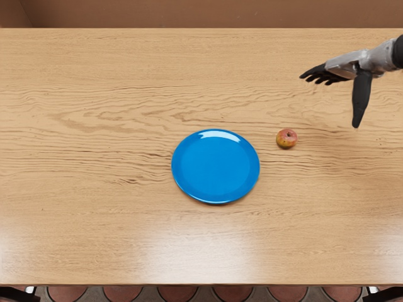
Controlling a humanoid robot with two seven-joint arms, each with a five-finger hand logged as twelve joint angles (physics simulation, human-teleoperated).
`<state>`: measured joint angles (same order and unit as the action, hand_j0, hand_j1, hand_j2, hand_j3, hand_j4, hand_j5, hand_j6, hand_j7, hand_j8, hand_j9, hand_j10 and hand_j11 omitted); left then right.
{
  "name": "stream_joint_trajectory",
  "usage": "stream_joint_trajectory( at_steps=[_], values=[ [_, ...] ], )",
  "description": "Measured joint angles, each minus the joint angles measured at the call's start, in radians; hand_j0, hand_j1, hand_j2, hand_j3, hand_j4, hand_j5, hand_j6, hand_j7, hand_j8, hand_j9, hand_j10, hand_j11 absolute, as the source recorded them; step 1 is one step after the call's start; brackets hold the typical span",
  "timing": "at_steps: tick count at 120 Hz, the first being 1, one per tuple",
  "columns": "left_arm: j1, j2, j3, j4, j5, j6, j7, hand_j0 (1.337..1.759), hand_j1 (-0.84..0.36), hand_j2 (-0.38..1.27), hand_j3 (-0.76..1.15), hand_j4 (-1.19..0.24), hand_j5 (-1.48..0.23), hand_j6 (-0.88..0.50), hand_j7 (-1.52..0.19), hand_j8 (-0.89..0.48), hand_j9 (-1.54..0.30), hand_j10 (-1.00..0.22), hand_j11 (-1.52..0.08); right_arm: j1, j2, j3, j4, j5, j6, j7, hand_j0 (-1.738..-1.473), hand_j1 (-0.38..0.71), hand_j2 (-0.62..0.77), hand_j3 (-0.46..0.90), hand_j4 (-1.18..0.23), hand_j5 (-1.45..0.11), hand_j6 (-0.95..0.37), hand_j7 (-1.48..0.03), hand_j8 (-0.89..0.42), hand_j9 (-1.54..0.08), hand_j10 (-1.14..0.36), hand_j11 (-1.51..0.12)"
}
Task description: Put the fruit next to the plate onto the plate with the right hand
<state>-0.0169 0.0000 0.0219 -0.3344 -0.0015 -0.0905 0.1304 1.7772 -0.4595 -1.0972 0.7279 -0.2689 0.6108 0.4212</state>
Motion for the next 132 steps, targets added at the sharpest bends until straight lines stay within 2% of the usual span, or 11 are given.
stream_joint_trajectory(
  at_steps=[14,24,32,42,50,60,70,85,96,116,132],
  values=[
    [0.000,0.000,0.000,0.000,0.000,0.000,0.000,1.658,0.35,0.00,0.00,0.00,0.00,0.00,0.00,0.00,0.00,0.00,0.00,0.004,-0.004,0.010,-0.001,0.000,0.000,-0.005,-1.658,-0.33,0.00,0.00,-0.02,-0.03,-0.02,-0.03,-0.02,-0.03,-0.02,-0.03],
    [0.000,0.000,0.001,0.000,0.000,0.000,0.000,1.658,0.35,0.00,0.00,0.00,0.00,0.00,0.00,0.00,0.00,0.00,0.00,0.003,-0.006,0.046,0.001,-0.001,0.000,-0.047,-1.658,-0.33,0.00,0.00,-0.02,-0.03,-0.02,-0.03,-0.02,-0.03,-0.02,-0.03],
    [0.000,0.000,0.001,0.000,0.000,0.000,0.000,1.658,0.35,0.00,0.00,0.00,0.00,0.00,0.00,0.00,0.00,0.00,0.00,0.001,-0.006,0.076,0.012,-0.001,0.000,-0.108,-1.658,-0.33,0.00,0.00,-0.02,-0.03,-0.02,-0.03,-0.02,-0.03,-0.02,-0.03],
    [0.000,0.000,0.000,0.000,0.000,0.000,0.000,1.658,0.35,0.00,0.00,0.00,0.00,0.00,0.00,0.00,0.00,0.00,0.00,-0.003,-0.007,0.133,0.036,-0.001,0.000,-0.221,-1.658,-0.32,0.00,0.00,-0.02,-0.03,-0.02,-0.03,-0.02,-0.03,-0.02,-0.03],
    [0.000,0.000,0.000,0.000,0.000,0.000,0.000,1.658,0.35,0.00,0.00,0.00,0.00,0.00,0.00,0.00,0.00,0.00,0.00,-0.004,-0.022,0.181,0.065,-0.001,0.000,-0.291,-1.658,-0.32,0.00,0.00,-0.02,-0.03,-0.02,-0.03,-0.02,-0.03,-0.02,-0.03],
    [0.000,0.000,0.000,0.000,0.000,0.000,0.000,1.658,0.35,0.00,0.00,0.00,0.00,0.00,0.00,0.00,0.00,0.00,0.00,-0.001,-0.037,0.245,0.142,-0.003,-0.046,-0.397,-1.658,-0.32,0.00,0.00,-0.02,-0.03,-0.03,-0.03,-0.02,-0.03,-0.02,-0.03],
    [0.000,0.000,0.001,0.000,0.000,0.000,0.000,1.658,0.35,0.00,0.00,0.00,0.00,0.00,0.00,0.00,0.00,0.00,0.00,0.005,-0.064,0.282,0.248,-0.007,-0.156,-0.460,-1.658,-0.32,0.00,0.00,-0.03,-0.03,-0.03,-0.03,-0.03,-0.03,-0.02,-0.03],
    [0.000,0.000,0.000,0.000,0.000,0.000,0.000,1.658,0.35,0.00,0.00,0.00,0.00,0.00,0.00,0.00,0.00,0.00,0.00,0.041,-0.111,0.320,0.439,-0.044,-0.364,-0.576,-1.658,-0.32,0.00,0.00,-0.03,-0.03,-0.03,-0.03,-0.03,-0.03,-0.03,-0.03],
    [0.000,0.000,0.000,0.000,0.000,0.000,0.000,1.658,0.35,0.00,0.00,0.00,0.00,0.00,0.00,0.00,0.00,0.00,0.00,0.050,-0.109,0.334,0.528,-0.074,-0.480,-0.664,-1.658,-0.32,0.00,0.00,-0.03,-0.03,-0.03,-0.03,-0.03,-0.03,-0.03,-0.03],
    [0.000,0.000,0.000,0.000,0.000,0.000,0.000,1.658,0.35,0.00,0.00,0.00,0.00,0.00,0.00,0.00,0.00,0.00,0.00,0.053,-0.101,0.350,0.654,-0.104,-0.655,-0.762,-1.658,-0.32,0.00,0.00,-0.03,-0.03,-0.03,-0.03,-0.03,-0.03,-0.03,-0.03],
    [0.000,0.000,0.000,0.000,0.000,0.000,0.000,1.658,0.35,0.00,0.00,0.00,0.00,0.00,0.00,0.00,0.00,0.00,0.00,0.048,-0.067,0.354,0.710,-0.115,-0.751,-0.800,-1.658,-0.32,0.00,0.00,-0.03,-0.03,-0.03,-0.03,-0.03,-0.03,-0.03,-0.03]
  ],
)
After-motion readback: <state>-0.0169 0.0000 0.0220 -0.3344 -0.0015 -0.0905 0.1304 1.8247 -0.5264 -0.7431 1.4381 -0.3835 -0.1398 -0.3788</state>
